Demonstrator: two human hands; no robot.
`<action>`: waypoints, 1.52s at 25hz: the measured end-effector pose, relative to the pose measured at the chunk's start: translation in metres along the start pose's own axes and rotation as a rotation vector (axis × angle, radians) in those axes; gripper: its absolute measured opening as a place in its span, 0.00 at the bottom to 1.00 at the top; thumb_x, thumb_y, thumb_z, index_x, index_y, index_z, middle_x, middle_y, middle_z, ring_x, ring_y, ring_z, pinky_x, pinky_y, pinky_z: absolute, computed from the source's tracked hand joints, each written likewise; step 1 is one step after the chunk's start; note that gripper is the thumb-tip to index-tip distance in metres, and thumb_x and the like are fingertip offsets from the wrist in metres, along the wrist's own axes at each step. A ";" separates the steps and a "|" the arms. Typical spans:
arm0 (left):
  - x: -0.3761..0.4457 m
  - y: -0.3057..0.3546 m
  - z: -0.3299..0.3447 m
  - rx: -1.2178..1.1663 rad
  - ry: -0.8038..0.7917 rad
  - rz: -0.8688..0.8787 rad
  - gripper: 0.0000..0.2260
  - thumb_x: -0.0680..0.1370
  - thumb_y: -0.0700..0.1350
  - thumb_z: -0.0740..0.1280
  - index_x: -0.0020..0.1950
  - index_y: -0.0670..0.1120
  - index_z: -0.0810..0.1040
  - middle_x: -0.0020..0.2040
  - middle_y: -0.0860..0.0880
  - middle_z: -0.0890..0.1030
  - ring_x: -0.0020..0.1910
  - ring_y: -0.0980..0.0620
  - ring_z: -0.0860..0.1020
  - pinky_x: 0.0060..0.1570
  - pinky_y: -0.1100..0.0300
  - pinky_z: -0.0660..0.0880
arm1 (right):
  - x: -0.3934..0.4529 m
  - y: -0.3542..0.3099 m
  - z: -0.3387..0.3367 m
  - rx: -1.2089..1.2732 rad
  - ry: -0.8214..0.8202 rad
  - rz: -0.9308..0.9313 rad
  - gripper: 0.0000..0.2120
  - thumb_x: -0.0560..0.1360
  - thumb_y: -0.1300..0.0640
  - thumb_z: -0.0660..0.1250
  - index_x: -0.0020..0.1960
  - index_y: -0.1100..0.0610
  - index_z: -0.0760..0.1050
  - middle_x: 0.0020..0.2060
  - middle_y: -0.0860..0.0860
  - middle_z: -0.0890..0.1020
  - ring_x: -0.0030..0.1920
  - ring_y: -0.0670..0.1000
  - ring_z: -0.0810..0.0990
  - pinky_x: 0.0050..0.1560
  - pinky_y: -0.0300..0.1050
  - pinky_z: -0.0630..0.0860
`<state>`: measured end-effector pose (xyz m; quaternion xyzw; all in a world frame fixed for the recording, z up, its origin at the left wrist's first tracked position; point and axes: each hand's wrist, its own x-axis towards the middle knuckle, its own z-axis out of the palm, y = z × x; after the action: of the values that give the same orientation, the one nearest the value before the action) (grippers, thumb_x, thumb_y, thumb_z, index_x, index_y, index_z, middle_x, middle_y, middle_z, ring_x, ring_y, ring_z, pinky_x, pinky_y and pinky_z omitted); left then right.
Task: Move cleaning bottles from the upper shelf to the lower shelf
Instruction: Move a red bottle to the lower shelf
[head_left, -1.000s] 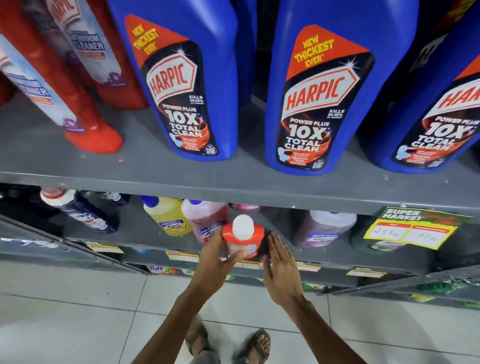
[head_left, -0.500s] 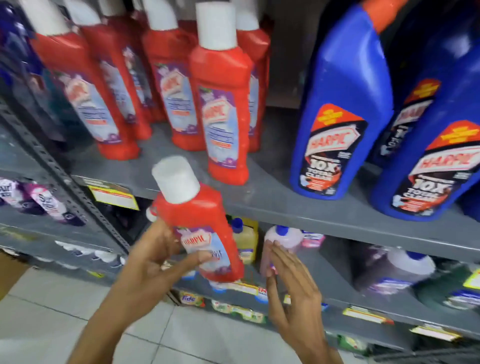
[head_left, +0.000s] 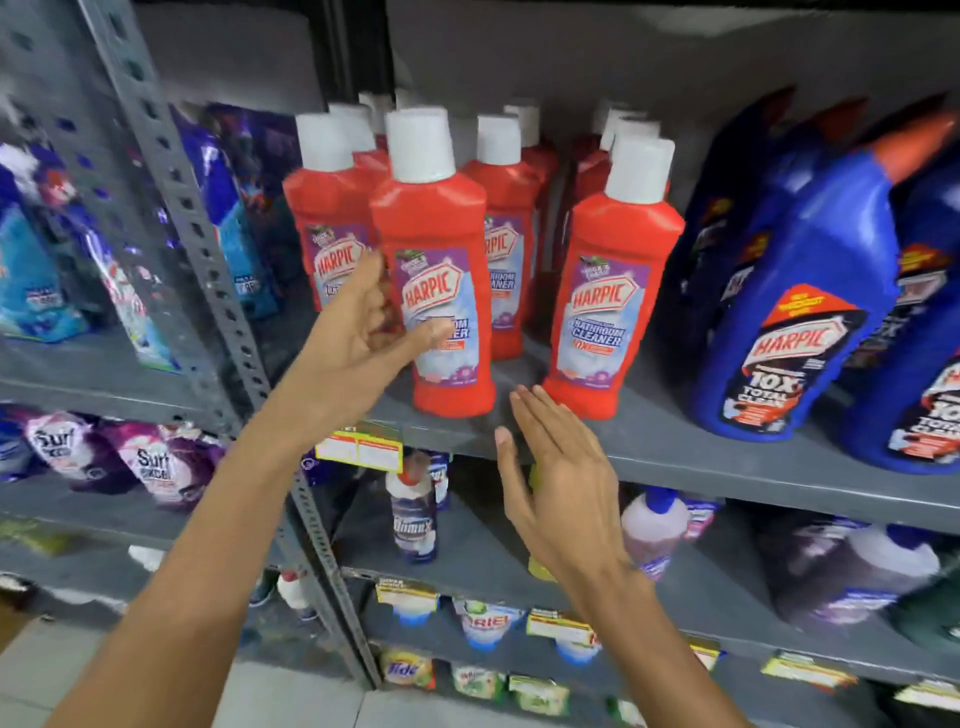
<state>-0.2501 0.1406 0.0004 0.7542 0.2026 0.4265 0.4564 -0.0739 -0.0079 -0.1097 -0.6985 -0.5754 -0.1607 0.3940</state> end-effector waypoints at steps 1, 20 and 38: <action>0.007 -0.006 0.000 0.006 -0.034 -0.016 0.28 0.80 0.44 0.75 0.78 0.49 0.68 0.69 0.52 0.83 0.67 0.53 0.82 0.66 0.59 0.80 | 0.001 -0.001 0.004 -0.034 0.009 0.019 0.18 0.84 0.53 0.69 0.71 0.59 0.81 0.71 0.53 0.84 0.74 0.53 0.80 0.79 0.52 0.74; 0.033 -0.013 0.006 -0.035 -0.114 -0.101 0.31 0.80 0.43 0.74 0.80 0.50 0.65 0.71 0.47 0.81 0.67 0.51 0.83 0.62 0.60 0.83 | -0.002 -0.004 0.020 -0.161 0.130 0.045 0.18 0.82 0.51 0.68 0.67 0.57 0.85 0.66 0.51 0.87 0.68 0.50 0.85 0.75 0.46 0.76; -0.066 -0.029 0.026 0.343 0.230 0.129 0.45 0.69 0.54 0.85 0.81 0.51 0.66 0.76 0.49 0.74 0.69 0.53 0.80 0.70 0.54 0.75 | -0.048 0.013 0.002 0.141 0.137 -0.052 0.20 0.86 0.61 0.66 0.77 0.57 0.75 0.78 0.50 0.77 0.80 0.50 0.73 0.82 0.52 0.68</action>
<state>-0.2630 0.0955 -0.0607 0.7785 0.2743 0.4975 0.2668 -0.0764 -0.0395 -0.1486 -0.6411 -0.5750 -0.1772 0.4764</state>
